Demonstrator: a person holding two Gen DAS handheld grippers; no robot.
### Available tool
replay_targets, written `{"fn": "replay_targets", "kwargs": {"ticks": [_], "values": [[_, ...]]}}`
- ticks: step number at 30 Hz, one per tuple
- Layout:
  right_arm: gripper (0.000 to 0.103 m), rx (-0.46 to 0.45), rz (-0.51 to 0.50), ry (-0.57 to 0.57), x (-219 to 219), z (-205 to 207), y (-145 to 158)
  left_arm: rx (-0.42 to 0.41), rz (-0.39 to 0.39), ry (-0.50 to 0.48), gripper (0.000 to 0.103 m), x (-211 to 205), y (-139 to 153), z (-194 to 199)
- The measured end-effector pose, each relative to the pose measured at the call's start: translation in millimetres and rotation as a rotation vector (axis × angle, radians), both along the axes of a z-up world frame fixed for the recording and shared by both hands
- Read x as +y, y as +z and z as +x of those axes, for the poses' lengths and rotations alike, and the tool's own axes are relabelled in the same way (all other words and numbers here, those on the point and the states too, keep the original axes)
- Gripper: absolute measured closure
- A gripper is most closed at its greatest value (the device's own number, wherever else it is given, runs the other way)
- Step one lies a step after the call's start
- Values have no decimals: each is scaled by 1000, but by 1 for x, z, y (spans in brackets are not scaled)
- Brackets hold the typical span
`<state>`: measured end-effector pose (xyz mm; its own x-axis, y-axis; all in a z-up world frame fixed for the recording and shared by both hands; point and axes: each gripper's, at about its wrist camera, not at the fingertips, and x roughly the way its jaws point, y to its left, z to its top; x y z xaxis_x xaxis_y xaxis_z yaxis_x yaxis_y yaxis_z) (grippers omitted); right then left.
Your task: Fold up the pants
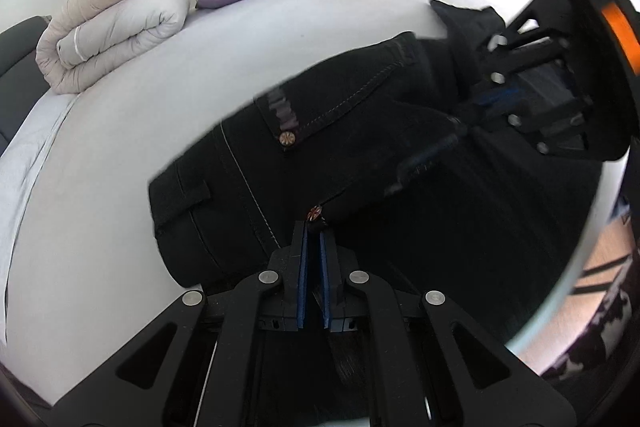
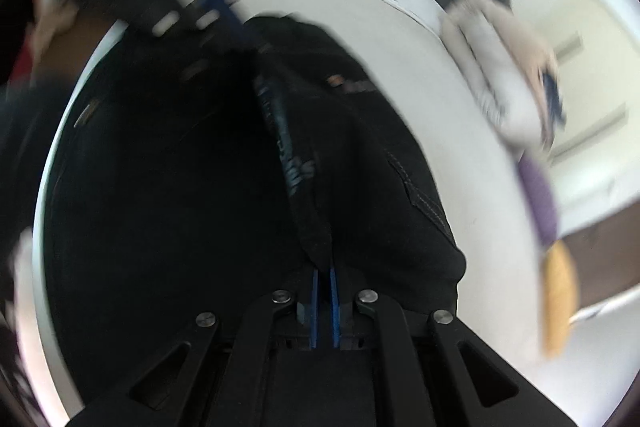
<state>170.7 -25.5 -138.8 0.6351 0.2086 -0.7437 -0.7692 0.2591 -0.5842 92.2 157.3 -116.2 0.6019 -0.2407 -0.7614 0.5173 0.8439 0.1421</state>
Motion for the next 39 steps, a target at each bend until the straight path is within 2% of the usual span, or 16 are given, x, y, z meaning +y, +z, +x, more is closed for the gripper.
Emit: {"fn": "replay_targets", "kwargs": {"ticks": [3,7,11,16,21,25,30,32,35,39], "values": [[97,-29,-45,36,0,-36,-13,18,-7,-17,99,-1,-5,-30],[97,-77,-93,43,1,-69,-29,11,54,-50,99,-10,-15,-64],[97,-111,-111,58,2,-85,-29,17,35,-52,99,-6,-15,-77],[97,-152,-160,96,9,-102,-36,20,57,-64,99,-6,-19,-91],[97,-160,-161,99,1,-127,-35,25,50,-70,99,-6,-14,-90],[97,-158,-168,104,5,-128,-33,33,55,-65,99,-3,-14,-83],[97,-148,-184,96,10,-127,-44,58,1,-26,98,6,-21,-81],[95,-145,-180,88,10,-126,-48,79,5,-13,98,7,-21,-82],[95,-154,-174,81,9,-128,-49,126,27,-24,98,13,-12,-89],[94,-167,-174,70,11,-131,-52,107,-18,9,98,20,11,-90]]}}
